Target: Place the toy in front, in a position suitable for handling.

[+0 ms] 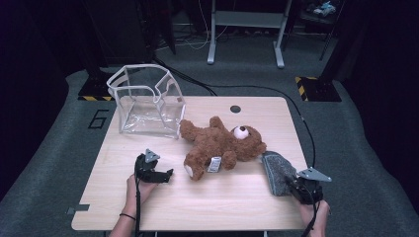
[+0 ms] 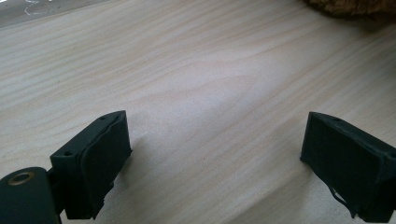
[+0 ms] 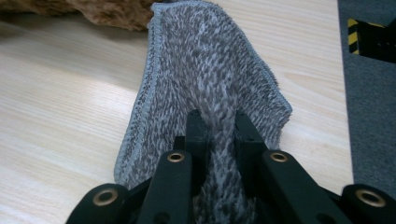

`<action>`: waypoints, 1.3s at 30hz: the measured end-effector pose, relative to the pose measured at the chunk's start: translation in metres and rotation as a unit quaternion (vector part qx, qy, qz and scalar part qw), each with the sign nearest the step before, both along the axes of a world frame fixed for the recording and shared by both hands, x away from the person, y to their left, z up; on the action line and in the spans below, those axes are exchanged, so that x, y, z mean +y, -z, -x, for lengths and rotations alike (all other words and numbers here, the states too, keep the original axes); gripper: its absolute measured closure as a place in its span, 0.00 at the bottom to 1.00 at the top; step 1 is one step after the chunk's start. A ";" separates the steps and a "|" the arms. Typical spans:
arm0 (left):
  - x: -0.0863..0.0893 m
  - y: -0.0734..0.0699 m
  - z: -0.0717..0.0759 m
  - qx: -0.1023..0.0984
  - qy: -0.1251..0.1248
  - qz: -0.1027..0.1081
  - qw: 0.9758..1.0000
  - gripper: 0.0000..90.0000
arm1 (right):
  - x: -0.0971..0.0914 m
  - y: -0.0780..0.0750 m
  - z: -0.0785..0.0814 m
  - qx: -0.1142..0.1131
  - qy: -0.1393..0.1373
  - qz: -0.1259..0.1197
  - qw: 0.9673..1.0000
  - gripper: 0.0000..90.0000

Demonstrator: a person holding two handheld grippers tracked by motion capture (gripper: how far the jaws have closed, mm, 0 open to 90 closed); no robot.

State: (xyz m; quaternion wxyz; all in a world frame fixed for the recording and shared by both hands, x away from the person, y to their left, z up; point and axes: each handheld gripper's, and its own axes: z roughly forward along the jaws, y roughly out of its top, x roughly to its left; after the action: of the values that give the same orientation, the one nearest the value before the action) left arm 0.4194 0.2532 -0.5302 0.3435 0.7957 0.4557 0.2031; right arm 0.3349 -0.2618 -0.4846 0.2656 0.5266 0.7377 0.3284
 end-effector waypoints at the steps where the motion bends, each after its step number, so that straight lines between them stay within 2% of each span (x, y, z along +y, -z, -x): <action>1: 0.000 0.000 0.000 0.000 0.000 0.000 1.000 0.09 | 0.000 0.001 0.000 0.006 0.006 -0.002 1.000 0.89; 8: 0.000 0.000 0.000 0.000 0.000 0.000 1.000 0.09 | 0.004 0.024 -0.006 0.040 0.009 0.003 0.999 0.88; 13: 0.000 0.000 0.000 0.000 0.000 0.000 1.000 0.09 | 0.003 0.026 -0.008 0.051 0.007 -0.009 0.999 0.81; 14: 0.000 0.000 0.000 0.000 0.000 0.000 1.000 0.09 | 0.004 0.026 -0.008 0.053 0.013 -0.015 0.998 0.78; 16: 0.000 0.000 0.000 -0.001 -0.001 0.002 1.000 0.09 | 0.002 0.026 -0.010 0.055 0.006 -0.012 0.998 0.72; 21: 0.000 0.000 0.000 0.000 0.001 0.000 1.000 0.09 | 0.001 0.024 -0.013 0.064 0.003 -0.015 0.998 0.45; 24: 0.000 0.000 0.000 0.000 0.001 0.001 1.000 0.08 | 0.001 0.021 -0.014 0.060 -0.002 -0.016 0.998 0.33; 26: 0.000 0.000 0.000 0.007 0.007 -0.002 1.000 0.07 | 0.003 0.017 -0.015 0.056 0.002 -0.026 0.998 0.28; 27: 0.000 -0.001 0.000 0.008 0.010 -0.005 1.000 0.06 | 0.003 0.014 -0.017 0.052 -0.003 -0.021 0.998 0.26; 30: -0.001 -0.001 0.001 0.013 0.009 0.001 1.000 0.03 | 0.004 0.006 -0.020 0.042 -0.007 -0.023 0.999 0.24; 31: -0.001 -0.001 0.001 0.013 0.010 -0.004 1.000 0.02 | 0.005 0.003 -0.022 0.040 -0.012 -0.022 0.999 0.23; 32: -0.001 -0.003 0.002 0.019 0.016 -0.002 1.000 0.02 | 0.006 0.000 -0.023 0.037 -0.012 -0.023 0.999 0.23; 33: -0.003 -0.004 0.003 0.017 0.015 0.010 1.000 0.00 | 0.007 -0.003 -0.025 0.035 -0.015 -0.023 0.999 0.23; 35: -0.005 -0.011 0.006 0.016 0.023 0.014 1.000 0.00 | 0.009 -0.008 -0.030 0.030 -0.021 -0.023 0.999 0.22; 39: -0.011 -0.032 0.011 0.002 0.039 0.038 0.999 0.00 | 0.018 -0.021 -0.041 0.019 -0.037 -0.025 0.999 0.23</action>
State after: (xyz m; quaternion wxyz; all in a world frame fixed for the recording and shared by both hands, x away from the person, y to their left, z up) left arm 0.4087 0.2426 -0.4979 0.3801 0.7998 0.4320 0.1707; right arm 0.3763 -0.2440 -0.4637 0.2265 0.5114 0.7532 0.3462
